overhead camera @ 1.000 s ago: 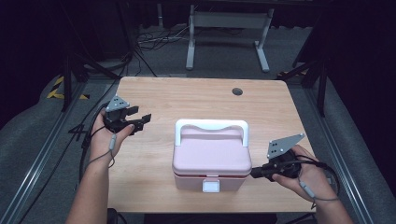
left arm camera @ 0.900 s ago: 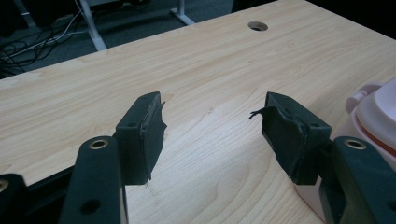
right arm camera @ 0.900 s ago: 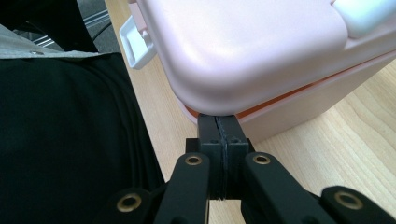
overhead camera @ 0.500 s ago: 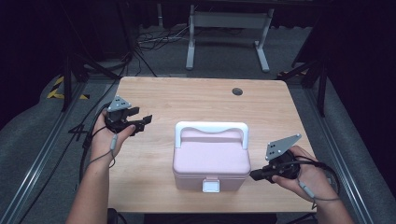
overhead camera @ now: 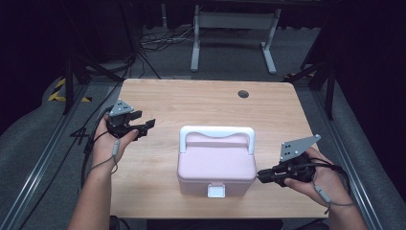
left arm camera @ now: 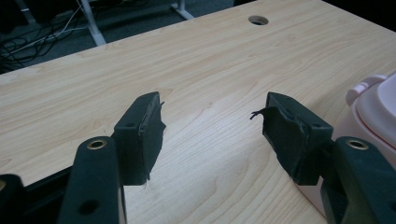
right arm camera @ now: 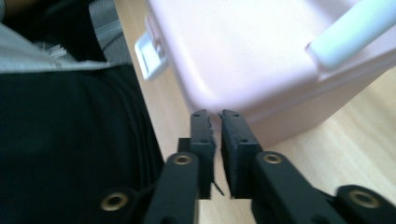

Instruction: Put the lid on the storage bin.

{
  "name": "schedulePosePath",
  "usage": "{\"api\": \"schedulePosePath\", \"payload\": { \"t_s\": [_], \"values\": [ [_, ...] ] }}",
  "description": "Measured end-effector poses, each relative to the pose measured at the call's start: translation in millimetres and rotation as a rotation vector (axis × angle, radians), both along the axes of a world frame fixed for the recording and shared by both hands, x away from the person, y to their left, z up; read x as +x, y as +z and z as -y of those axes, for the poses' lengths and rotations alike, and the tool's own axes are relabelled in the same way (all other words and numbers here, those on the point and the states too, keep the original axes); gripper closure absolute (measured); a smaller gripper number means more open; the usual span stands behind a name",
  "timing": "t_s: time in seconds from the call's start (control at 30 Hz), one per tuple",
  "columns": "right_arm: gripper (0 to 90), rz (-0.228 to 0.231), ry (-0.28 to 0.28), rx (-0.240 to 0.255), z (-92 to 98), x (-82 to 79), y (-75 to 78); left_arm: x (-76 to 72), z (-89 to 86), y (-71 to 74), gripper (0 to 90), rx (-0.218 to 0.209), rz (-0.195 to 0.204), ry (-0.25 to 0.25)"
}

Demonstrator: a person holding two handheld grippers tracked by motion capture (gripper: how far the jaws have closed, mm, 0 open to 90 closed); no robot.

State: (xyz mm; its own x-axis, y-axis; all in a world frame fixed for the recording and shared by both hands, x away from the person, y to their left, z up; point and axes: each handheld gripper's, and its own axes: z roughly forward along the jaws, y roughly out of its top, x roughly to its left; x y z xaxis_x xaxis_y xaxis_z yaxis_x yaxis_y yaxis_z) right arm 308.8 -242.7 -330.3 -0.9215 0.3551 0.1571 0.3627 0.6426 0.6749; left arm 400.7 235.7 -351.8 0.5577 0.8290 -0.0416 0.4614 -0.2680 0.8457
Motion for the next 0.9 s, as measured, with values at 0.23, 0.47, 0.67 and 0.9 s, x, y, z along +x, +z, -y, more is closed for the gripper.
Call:
{"api": "schedulePosePath", "payload": {
  "t_s": [0.23, 0.47, 0.67, 0.9],
  "values": [
    [58.1, 0.065, -0.046, 0.149, 4.2, 9.0, 12.5, -14.2, -8.6, 2.5, 37.3, 0.006, 0.008, 0.015],
    [48.9, 0.123, -0.118, 0.225, 10.3, 26.7, 19.6, -27.5, -22.3, 0.5, 37.3, -0.001, 0.005, 0.06],
    [46.8, 0.157, -0.205, 0.274, 22.8, 41.5, 22.4, -32.8, -28.4, -1.2, 37.3, -0.001, 0.001, 0.078],
    [41.1, 0.19, -0.296, 0.287, 40.5, 59.6, 13.2, -31.0, -30.5, -4.4, 37.3, 0.0, -0.005, 0.078]
  ]
}}
